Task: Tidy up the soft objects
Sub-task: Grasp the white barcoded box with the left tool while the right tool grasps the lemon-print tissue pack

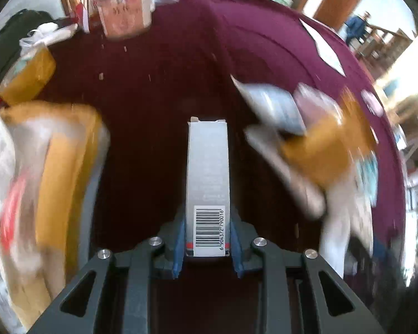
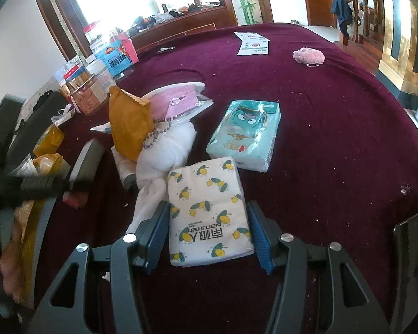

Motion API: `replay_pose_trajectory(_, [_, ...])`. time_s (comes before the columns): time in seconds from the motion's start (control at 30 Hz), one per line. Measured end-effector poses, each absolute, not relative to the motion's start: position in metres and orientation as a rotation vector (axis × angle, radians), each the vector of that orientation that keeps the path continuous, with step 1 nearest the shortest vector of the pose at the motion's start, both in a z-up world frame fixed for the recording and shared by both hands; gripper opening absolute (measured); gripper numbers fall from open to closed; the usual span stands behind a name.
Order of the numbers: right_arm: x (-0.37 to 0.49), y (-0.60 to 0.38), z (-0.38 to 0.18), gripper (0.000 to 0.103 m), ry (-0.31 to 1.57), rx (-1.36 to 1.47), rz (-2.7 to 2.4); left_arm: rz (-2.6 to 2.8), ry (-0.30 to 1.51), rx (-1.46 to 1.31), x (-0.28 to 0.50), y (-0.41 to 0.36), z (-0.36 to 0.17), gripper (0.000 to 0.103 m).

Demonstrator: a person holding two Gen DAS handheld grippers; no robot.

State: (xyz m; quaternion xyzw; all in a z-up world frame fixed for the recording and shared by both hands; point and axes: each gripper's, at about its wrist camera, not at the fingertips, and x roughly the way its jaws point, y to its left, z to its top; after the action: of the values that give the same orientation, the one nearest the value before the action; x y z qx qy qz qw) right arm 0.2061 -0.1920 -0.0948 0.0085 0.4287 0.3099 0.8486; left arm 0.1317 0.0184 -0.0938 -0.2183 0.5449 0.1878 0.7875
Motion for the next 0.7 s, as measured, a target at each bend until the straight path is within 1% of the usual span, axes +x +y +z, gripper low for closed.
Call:
replay_pose_trajectory(0.13, [0.206, -0.192, -0.094, 0.052, 0.909, 0.019, 0.657, 0.3, 1.191, -0.508, 0.084, -0.005, -0.094, 0.028])
replay_pose_trajectory(0.27, [0.207, -0.196, -0.095, 0.051, 0.916, 0.047, 0.665, 0.299, 1.149, -0.479, 0.05, -0.017, -0.093, 0.028])
replay_pose_trajectory(0.4, [0.207, -0.197, -0.094, 0.051, 0.906, 0.05, 0.664, 0.281, 1.112, -0.442, 0.045, -0.015, -0.094, 0.028])
replay_pose_trajectory(0.5, [0.204, -0.198, -0.091, 0.051, 0.887, 0.057, 0.673, 0.274, 1.075, -0.464, 0.048, -0.008, -0.093, 0.028])
replay_pose_trajectory(0.6, [0.2, -0.201, -0.086, 0.051, 0.855, 0.071, 0.687, 0.248, 1.03, -0.536, 0.046, 0.003, -0.096, 0.033])
replay_pose_trajectory(0.7, [0.197, -0.204, -0.081, 0.051, 0.827, 0.083, 0.699, 0.239, 1.016, -0.511, 0.044, -0.004, -0.097, 0.034])
